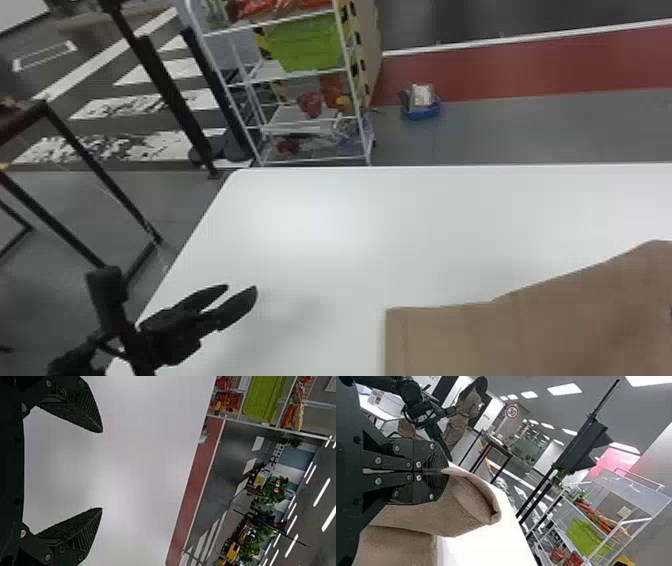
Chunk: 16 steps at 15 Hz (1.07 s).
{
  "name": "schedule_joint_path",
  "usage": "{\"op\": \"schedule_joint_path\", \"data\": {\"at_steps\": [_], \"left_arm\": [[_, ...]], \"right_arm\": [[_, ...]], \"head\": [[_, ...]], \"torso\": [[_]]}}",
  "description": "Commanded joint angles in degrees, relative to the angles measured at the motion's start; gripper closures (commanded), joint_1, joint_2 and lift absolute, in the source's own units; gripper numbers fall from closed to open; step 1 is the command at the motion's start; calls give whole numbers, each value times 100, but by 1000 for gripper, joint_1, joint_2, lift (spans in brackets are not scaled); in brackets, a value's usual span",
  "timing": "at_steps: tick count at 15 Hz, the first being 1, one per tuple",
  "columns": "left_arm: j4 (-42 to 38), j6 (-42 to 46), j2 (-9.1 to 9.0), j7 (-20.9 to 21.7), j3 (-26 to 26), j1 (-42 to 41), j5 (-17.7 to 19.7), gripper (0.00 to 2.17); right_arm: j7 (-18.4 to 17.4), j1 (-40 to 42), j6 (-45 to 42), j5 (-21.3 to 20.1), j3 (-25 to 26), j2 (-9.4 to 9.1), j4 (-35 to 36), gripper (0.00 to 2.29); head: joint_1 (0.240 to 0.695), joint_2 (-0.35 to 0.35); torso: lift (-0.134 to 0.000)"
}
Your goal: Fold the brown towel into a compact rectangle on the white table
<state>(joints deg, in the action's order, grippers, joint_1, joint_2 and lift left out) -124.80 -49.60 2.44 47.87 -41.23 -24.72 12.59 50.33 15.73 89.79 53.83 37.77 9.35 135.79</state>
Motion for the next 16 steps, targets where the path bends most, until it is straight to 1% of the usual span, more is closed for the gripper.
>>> {"op": "schedule_joint_path", "data": {"at_steps": [1, 2, 3, 5, 7, 8, 10, 11, 15, 16], "left_arm": [[-9, -28, -7, -6, 72, 29, -2, 211], [-9, -46, 2, -32, 124, 37, -11, 211], [-9, -46, 2, -32, 151, 55, -37, 211], [0, -46, 2, -6, 168, 55, -46, 211], [26, -46, 11, 12, 203, 55, -125, 211], [17, -81, 11, 29, 221, 55, -151, 215], [9, -98, -7, 47, 256, 55, -151, 211], [0, -116, -7, 56, 256, 46, -134, 211], [-9, -116, 11, 73, 195, 29, -134, 211], [-9, -116, 20, 82, 186, 20, -134, 211]], "right_arm": [[-15, 53, 29, 49, 249, -82, 255, 1413], [20, 133, 29, 14, 328, -91, 264, 1413], [117, 176, 29, -118, 346, -91, 220, 1413], [548, 185, 29, -716, 249, -91, -105, 1413], [1066, -8, 29, -1471, -32, -30, -598, 1413], [1172, -70, 29, -1691, -191, 5, -782, 1413], [1216, -70, 29, -2069, -472, 93, -914, 1413], [1216, -61, 29, -2262, -551, 102, -914, 1413], [1198, 36, 29, -2904, -560, 120, -844, 1406], [1189, 80, 29, -3001, -525, 164, -852, 1406]], "head": [[695, 350], [695, 350], [695, 350], [695, 342], [695, 324], [695, 315], [695, 296], [695, 292], [695, 280], [695, 277]], "torso": [[-124], [-124], [-124], [-124], [-124], [-124], [-124], [-124], [-124], [-124]]}}
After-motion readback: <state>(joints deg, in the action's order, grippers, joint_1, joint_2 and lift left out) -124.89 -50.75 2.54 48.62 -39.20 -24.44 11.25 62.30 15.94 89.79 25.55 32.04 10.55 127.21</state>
